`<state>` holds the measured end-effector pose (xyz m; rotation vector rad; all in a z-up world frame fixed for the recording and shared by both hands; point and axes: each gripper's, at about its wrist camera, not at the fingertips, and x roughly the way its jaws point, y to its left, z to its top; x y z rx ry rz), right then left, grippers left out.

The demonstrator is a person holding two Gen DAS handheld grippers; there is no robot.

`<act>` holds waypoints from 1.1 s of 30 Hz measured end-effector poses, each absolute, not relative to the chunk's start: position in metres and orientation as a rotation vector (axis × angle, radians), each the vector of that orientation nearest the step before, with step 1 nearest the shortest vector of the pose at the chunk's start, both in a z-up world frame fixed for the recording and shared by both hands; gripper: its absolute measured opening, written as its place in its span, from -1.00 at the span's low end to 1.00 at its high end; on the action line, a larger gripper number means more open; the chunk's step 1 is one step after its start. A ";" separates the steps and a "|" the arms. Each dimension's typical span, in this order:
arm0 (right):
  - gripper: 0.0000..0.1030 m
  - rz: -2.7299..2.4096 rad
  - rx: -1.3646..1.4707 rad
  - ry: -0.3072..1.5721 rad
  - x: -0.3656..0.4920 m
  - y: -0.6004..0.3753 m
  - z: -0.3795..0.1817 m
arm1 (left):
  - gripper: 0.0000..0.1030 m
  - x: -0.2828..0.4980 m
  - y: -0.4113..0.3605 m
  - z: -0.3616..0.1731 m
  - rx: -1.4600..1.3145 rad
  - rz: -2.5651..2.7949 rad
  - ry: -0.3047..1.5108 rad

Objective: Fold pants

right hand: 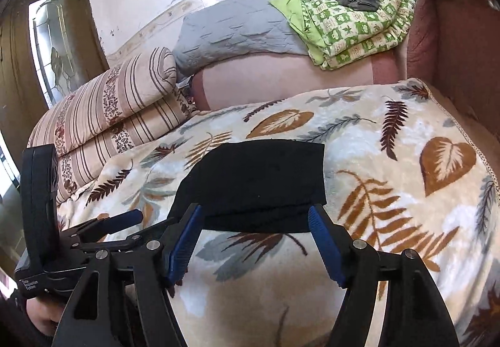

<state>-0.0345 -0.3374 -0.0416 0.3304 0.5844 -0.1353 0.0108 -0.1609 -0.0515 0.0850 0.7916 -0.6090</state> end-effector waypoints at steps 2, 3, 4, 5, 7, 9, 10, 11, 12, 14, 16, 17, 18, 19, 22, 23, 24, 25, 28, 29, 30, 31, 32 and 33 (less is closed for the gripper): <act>0.38 -0.140 0.344 0.569 -0.037 -0.340 -0.040 | 0.82 0.012 -0.161 -0.051 0.081 -0.610 0.792; 0.38 -0.141 0.353 0.563 -0.038 -0.342 -0.039 | 0.86 0.012 -0.161 -0.051 0.079 -0.613 0.790; 0.38 -0.141 0.362 0.557 -0.040 -0.343 -0.039 | 0.88 0.012 -0.160 -0.051 0.078 -0.615 0.787; 0.38 -0.144 0.370 0.552 -0.041 -0.345 -0.039 | 0.94 0.012 -0.160 -0.050 0.081 -0.616 0.781; 0.38 -0.146 0.377 0.549 -0.041 -0.346 -0.039 | 0.98 0.011 -0.160 -0.049 0.087 -0.619 0.774; 0.38 -0.145 0.375 0.549 -0.041 -0.346 -0.038 | 0.98 0.009 -0.161 -0.049 0.094 -0.626 0.769; 0.38 -0.144 0.370 0.550 -0.041 -0.346 -0.038 | 0.98 0.009 -0.161 -0.049 0.095 -0.628 0.768; 0.38 -0.143 0.367 0.550 -0.041 -0.345 -0.038 | 0.98 0.009 -0.160 -0.050 0.094 -0.626 0.768; 0.38 -0.143 0.364 0.549 -0.041 -0.345 -0.038 | 0.98 0.010 -0.160 -0.050 0.091 -0.626 0.772; 0.38 -0.142 0.365 0.549 -0.041 -0.345 -0.037 | 0.98 0.012 -0.158 -0.051 0.077 -0.631 0.783; 0.38 -0.143 0.367 0.548 -0.041 -0.345 -0.037 | 0.98 0.016 -0.156 -0.053 0.057 -0.639 0.807; 0.38 -0.143 0.367 0.549 -0.040 -0.345 -0.037 | 0.98 0.018 -0.156 -0.053 0.051 -0.638 0.813; 0.38 -0.144 0.367 0.549 -0.041 -0.344 -0.037 | 0.98 0.019 -0.155 -0.053 0.043 -0.636 0.817; 0.38 -0.143 0.366 0.550 -0.040 -0.345 -0.037 | 0.98 0.020 -0.155 -0.054 0.040 -0.634 0.819; 0.38 -0.146 0.361 0.553 -0.041 -0.344 -0.037 | 0.98 0.022 -0.156 -0.055 0.036 -0.631 0.831; 0.38 -0.146 0.359 0.555 -0.040 -0.344 -0.037 | 0.98 0.023 -0.157 -0.055 0.037 -0.629 0.836; 0.38 -0.148 0.356 0.557 -0.040 -0.344 -0.038 | 0.98 0.023 -0.157 -0.055 0.037 -0.625 0.839; 0.38 -0.155 0.352 0.559 -0.040 -0.344 -0.038 | 0.98 0.024 -0.157 -0.056 0.037 -0.618 0.842; 0.38 -0.181 0.354 0.576 -0.041 -0.347 -0.038 | 0.98 0.026 -0.157 -0.057 0.035 -0.614 0.854; 0.38 -0.203 0.349 0.598 -0.040 -0.349 -0.038 | 0.98 0.027 -0.158 -0.058 0.038 -0.605 0.858; 0.38 -0.221 0.343 0.623 -0.039 -0.350 -0.038 | 0.98 0.027 -0.158 -0.059 0.038 -0.601 0.861; 0.38 -0.235 0.341 0.659 -0.038 -0.353 -0.039 | 0.98 0.028 -0.158 -0.059 0.039 -0.600 0.866; 0.38 -0.241 0.342 0.678 -0.038 -0.356 -0.040 | 0.98 0.028 -0.159 -0.060 0.040 -0.597 0.870; 0.38 -0.247 0.344 0.701 -0.038 -0.359 -0.041 | 0.98 0.028 -0.160 -0.060 0.043 -0.594 0.873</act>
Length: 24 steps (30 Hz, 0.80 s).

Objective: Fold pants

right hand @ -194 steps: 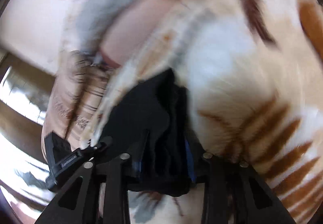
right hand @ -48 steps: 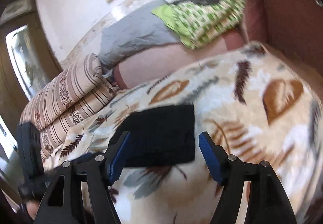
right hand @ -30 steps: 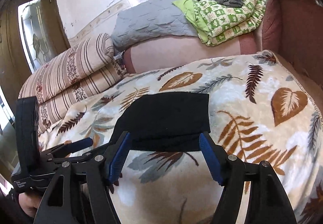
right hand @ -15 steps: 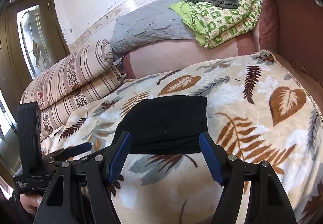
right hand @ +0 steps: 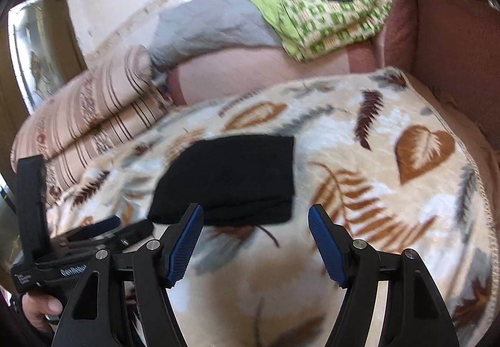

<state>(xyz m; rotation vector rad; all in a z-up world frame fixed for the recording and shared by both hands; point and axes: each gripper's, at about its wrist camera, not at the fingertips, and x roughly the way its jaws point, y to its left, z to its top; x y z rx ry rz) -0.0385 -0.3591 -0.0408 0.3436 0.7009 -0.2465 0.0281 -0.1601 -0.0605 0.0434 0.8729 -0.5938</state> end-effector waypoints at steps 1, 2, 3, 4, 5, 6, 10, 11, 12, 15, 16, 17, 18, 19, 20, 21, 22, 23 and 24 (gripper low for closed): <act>0.38 -0.245 0.346 0.728 -0.039 -0.363 -0.042 | 0.98 0.028 -0.161 -0.061 0.047 -0.594 0.875; 0.38 -0.238 0.350 0.741 -0.040 -0.365 -0.043 | 0.98 0.028 -0.162 -0.061 0.049 -0.594 0.876; 0.38 -0.228 0.354 0.760 -0.040 -0.368 -0.044 | 0.98 0.028 -0.163 -0.061 0.052 -0.593 0.876; 0.38 -0.220 0.354 0.779 -0.041 -0.370 -0.045 | 0.98 0.028 -0.163 -0.061 0.054 -0.592 0.876; 0.38 -0.211 0.361 0.792 -0.043 -0.373 -0.048 | 0.98 0.028 -0.163 -0.061 0.055 -0.591 0.877; 0.38 -0.199 0.378 0.796 -0.044 -0.374 -0.050 | 0.98 0.027 -0.163 -0.061 0.054 -0.592 0.878; 0.38 -0.187 0.410 0.786 -0.047 -0.376 -0.053 | 0.98 0.028 -0.163 -0.061 0.056 -0.591 0.879; 0.38 -0.184 0.407 0.786 -0.046 -0.375 -0.053 | 0.98 0.028 -0.163 -0.062 0.056 -0.591 0.878; 0.38 -0.180 0.403 0.785 -0.046 -0.374 -0.052 | 0.98 0.028 -0.163 -0.062 0.056 -0.590 0.877; 0.38 -0.172 0.382 0.787 -0.045 -0.369 -0.051 | 0.98 0.027 -0.164 -0.062 0.057 -0.591 0.876; 0.38 -0.174 0.377 0.788 -0.045 -0.368 -0.051 | 0.98 0.027 -0.163 -0.062 0.059 -0.588 0.874; 0.38 -0.174 0.374 0.788 -0.045 -0.368 -0.051 | 0.98 0.026 -0.163 -0.061 0.060 -0.587 0.872; 0.38 -0.174 0.372 0.786 -0.045 -0.367 -0.051 | 0.98 0.026 -0.164 -0.061 0.061 -0.588 0.872; 0.38 -0.174 0.372 0.785 -0.045 -0.367 -0.050 | 0.98 0.026 -0.163 -0.061 0.062 -0.587 0.872; 0.38 -0.173 0.372 0.783 -0.045 -0.367 -0.050 | 0.98 0.026 -0.163 -0.061 0.062 -0.587 0.872; 0.38 -0.171 0.372 0.779 -0.045 -0.367 -0.049 | 0.98 0.025 -0.163 -0.061 0.061 -0.587 0.872; 0.38 -0.169 0.373 0.775 -0.046 -0.367 -0.049 | 0.98 0.025 -0.163 -0.061 0.061 -0.587 0.871; 0.38 -0.168 0.373 0.773 -0.046 -0.368 -0.049 | 0.98 0.025 -0.163 -0.061 0.061 -0.588 0.871; 0.38 -0.165 0.374 0.771 -0.047 -0.368 -0.049 | 0.98 0.026 -0.163 -0.061 0.061 -0.587 0.872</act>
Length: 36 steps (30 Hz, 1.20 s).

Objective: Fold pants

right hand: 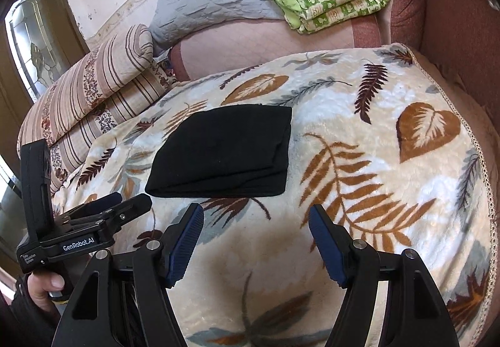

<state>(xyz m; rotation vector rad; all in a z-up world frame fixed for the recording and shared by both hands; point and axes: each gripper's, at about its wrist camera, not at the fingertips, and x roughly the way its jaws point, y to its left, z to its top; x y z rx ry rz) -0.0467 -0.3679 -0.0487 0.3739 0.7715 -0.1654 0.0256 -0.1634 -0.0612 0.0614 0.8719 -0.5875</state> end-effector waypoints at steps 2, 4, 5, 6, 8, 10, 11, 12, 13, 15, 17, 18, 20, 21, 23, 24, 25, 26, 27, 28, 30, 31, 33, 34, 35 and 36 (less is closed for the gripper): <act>0.38 -0.168 0.374 0.771 -0.047 -0.368 -0.049 | 0.98 0.026 -0.163 -0.061 0.061 -0.588 0.873; 0.38 -0.164 0.373 0.773 -0.047 -0.368 -0.049 | 0.98 0.025 -0.163 -0.061 0.060 -0.588 0.873; 0.38 -0.165 0.372 0.774 -0.047 -0.368 -0.049 | 0.98 0.025 -0.163 -0.061 0.060 -0.588 0.873; 0.38 -0.165 0.370 0.775 -0.046 -0.368 -0.049 | 0.98 0.025 -0.163 -0.061 0.060 -0.588 0.874; 0.38 -0.166 0.368 0.777 -0.046 -0.368 -0.048 | 0.98 0.026 -0.163 -0.061 0.060 -0.588 0.874; 0.38 -0.163 0.367 0.774 -0.046 -0.368 -0.048 | 0.98 0.025 -0.163 -0.061 0.060 -0.588 0.874; 0.38 -0.163 0.368 0.773 -0.046 -0.368 -0.048 | 0.98 0.025 -0.163 -0.061 0.060 -0.588 0.873; 0.38 -0.163 0.367 0.772 -0.046 -0.368 -0.048 | 0.98 0.026 -0.163 -0.061 0.060 -0.589 0.874; 0.38 -0.163 0.367 0.772 -0.046 -0.367 -0.048 | 0.98 0.026 -0.163 -0.061 0.061 -0.588 0.874; 0.38 -0.163 0.366 0.771 -0.046 -0.367 -0.048 | 0.98 0.025 -0.163 -0.061 0.061 -0.588 0.874; 0.38 -0.161 0.362 0.771 -0.046 -0.366 -0.048 | 0.98 0.026 -0.163 -0.061 0.060 -0.589 0.874; 0.38 -0.159 0.360 0.772 -0.046 -0.365 -0.048 | 0.98 0.026 -0.163 -0.061 0.060 -0.589 0.875; 0.38 -0.157 0.355 0.773 -0.045 -0.365 -0.047 | 0.98 0.026 -0.163 -0.061 0.060 -0.588 0.874; 0.38 -0.156 0.354 0.773 -0.045 -0.364 -0.047 | 0.98 0.025 -0.163 -0.061 0.060 -0.588 0.874; 0.38 -0.153 0.350 0.772 -0.045 -0.364 -0.047 | 0.98 0.026 -0.163 -0.061 0.061 -0.588 0.874; 0.38 -0.152 0.349 0.773 -0.045 -0.364 -0.047 | 0.98 0.025 -0.163 -0.061 0.060 -0.589 0.874; 0.38 -0.152 0.350 0.773 -0.045 -0.364 -0.047 | 0.98 0.026 -0.163 -0.061 0.060 -0.588 0.874; 0.38 -0.151 0.350 0.772 -0.045 -0.364 -0.047 | 0.98 0.026 -0.163 -0.061 0.061 -0.588 0.874; 0.38 -0.152 0.350 0.772 -0.045 -0.364 -0.047 | 0.98 0.026 -0.163 -0.061 0.060 -0.588 0.874; 0.38 -0.152 0.350 0.772 -0.045 -0.364 -0.047 | 0.98 0.026 -0.163 -0.061 0.060 -0.589 0.874; 0.38 -0.152 0.350 0.772 -0.045 -0.364 -0.047 | 0.98 0.025 -0.164 -0.061 0.059 -0.590 0.874; 0.38 -0.152 0.350 0.772 -0.045 -0.364 -0.047 | 0.98 0.025 -0.164 -0.061 0.059 -0.590 0.875; 0.38 -0.152 0.350 0.772 -0.045 -0.364 -0.047 | 0.98 0.025 -0.164 -0.061 0.059 -0.590 0.875; 0.38 -0.153 0.350 0.772 -0.045 -0.363 -0.047 | 0.98 0.025 -0.164 -0.061 0.059 -0.590 0.875; 0.38 -0.152 0.350 0.772 -0.045 -0.363 -0.047 | 0.98 0.025 -0.164 -0.061 0.059 -0.590 0.876; 0.38 -0.152 0.350 0.772 -0.045 -0.363 -0.047 | 0.98 0.025 -0.164 -0.061 0.059 -0.588 0.876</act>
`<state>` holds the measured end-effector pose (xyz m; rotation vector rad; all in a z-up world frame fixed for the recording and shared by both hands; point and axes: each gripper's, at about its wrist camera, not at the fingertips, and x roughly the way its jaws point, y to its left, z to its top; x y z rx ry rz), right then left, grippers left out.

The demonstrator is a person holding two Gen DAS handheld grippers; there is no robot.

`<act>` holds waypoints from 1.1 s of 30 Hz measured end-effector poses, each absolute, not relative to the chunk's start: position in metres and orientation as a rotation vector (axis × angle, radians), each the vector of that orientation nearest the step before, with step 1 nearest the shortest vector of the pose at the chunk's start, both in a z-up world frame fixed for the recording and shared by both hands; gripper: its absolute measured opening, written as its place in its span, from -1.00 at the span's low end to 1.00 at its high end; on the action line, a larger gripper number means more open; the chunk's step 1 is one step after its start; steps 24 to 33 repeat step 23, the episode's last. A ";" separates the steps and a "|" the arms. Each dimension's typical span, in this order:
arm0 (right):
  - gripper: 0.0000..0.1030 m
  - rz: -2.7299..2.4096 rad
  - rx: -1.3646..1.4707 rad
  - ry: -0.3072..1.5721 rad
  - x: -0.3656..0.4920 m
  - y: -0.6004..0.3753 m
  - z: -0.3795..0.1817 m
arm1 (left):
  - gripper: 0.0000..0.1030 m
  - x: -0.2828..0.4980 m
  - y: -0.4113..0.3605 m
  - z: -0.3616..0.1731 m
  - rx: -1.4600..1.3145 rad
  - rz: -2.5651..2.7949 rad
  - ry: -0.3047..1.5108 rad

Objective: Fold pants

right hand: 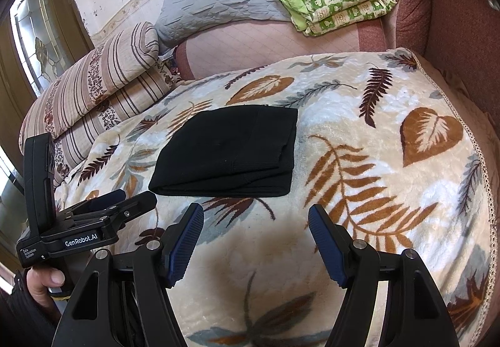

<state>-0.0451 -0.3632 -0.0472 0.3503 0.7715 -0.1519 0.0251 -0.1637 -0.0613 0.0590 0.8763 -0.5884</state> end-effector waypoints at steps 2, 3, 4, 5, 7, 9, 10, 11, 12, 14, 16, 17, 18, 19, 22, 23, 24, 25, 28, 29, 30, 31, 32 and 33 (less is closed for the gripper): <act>0.38 -0.152 0.350 0.772 -0.045 -0.363 -0.047 | 0.98 0.025 -0.164 -0.061 0.059 -0.589 0.876; 0.38 -0.152 0.350 0.771 -0.045 -0.363 -0.047 | 0.98 0.025 -0.164 -0.061 0.059 -0.589 0.876; 0.38 -0.152 0.350 0.771 -0.045 -0.363 -0.047 | 0.98 0.025 -0.164 -0.061 0.059 -0.589 0.877; 0.38 -0.152 0.350 0.771 -0.045 -0.363 -0.047 | 0.98 0.025 -0.164 -0.061 0.059 -0.589 0.876; 0.38 -0.152 0.349 0.771 -0.045 -0.362 -0.047 | 0.98 0.025 -0.164 -0.061 0.060 -0.589 0.876; 0.38 -0.150 0.350 0.770 -0.045 -0.362 -0.047 | 0.98 0.025 -0.164 -0.061 0.059 -0.590 0.876; 0.38 -0.150 0.350 0.770 -0.045 -0.362 -0.047 | 0.98 0.026 -0.164 -0.061 0.060 -0.589 0.876; 0.38 -0.151 0.350 0.771 -0.045 -0.362 -0.047 | 0.98 0.026 -0.164 -0.061 0.060 -0.588 0.876; 0.38 -0.150 0.350 0.770 -0.045 -0.362 -0.047 | 0.98 0.026 -0.164 -0.061 0.060 -0.590 0.876; 0.38 -0.151 0.349 0.770 -0.045 -0.362 -0.047 | 0.98 0.025 -0.164 -0.061 0.060 -0.590 0.876; 0.38 -0.151 0.349 0.770 -0.045 -0.362 -0.047 | 0.95 0.024 -0.162 -0.060 0.053 -0.594 0.865; 0.38 -0.151 0.349 0.770 -0.045 -0.362 -0.047 | 0.94 0.023 -0.161 -0.059 0.049 -0.592 0.857; 0.38 -0.152 0.349 0.770 -0.045 -0.362 -0.047 | 0.91 0.023 -0.160 -0.059 0.047 -0.592 0.849; 0.38 -0.152 0.349 0.770 -0.045 -0.362 -0.047 | 0.90 0.022 -0.160 -0.059 0.049 -0.588 0.844; 0.38 -0.150 0.348 0.771 -0.045 -0.361 -0.047 | 0.90 0.019 -0.162 -0.059 0.068 -0.581 0.835; 0.38 -0.149 0.346 0.772 -0.045 -0.360 -0.047 | 0.90 0.018 -0.162 -0.060 0.074 -0.582 0.835; 0.38 -0.149 0.346 0.772 -0.045 -0.360 -0.047 | 0.90 0.018 -0.162 -0.060 0.074 -0.582 0.835; 0.38 -0.149 0.346 0.772 -0.045 -0.360 -0.047 | 0.90 0.018 -0.162 -0.060 0.074 -0.582 0.835; 0.38 -0.149 0.346 0.772 -0.045 -0.360 -0.047 | 0.90 0.018 -0.162 -0.060 0.074 -0.582 0.835; 0.38 -0.149 0.346 0.772 -0.045 -0.360 -0.047 | 0.90 0.018 -0.162 -0.060 0.074 -0.582 0.835; 0.38 -0.149 0.346 0.772 -0.045 -0.360 -0.047 | 0.90 0.018 -0.162 -0.060 0.074 -0.582 0.835; 0.38 -0.149 0.346 0.772 -0.045 -0.360 -0.047 | 0.90 0.018 -0.162 -0.060 0.074 -0.582 0.835; 0.38 -0.149 0.346 0.772 -0.045 -0.360 -0.047 | 0.90 0.018 -0.162 -0.060 0.074 -0.582 0.835; 0.38 -0.149 0.346 0.772 -0.045 -0.360 -0.047 | 0.90 0.018 -0.162 -0.060 0.074 -0.582 0.835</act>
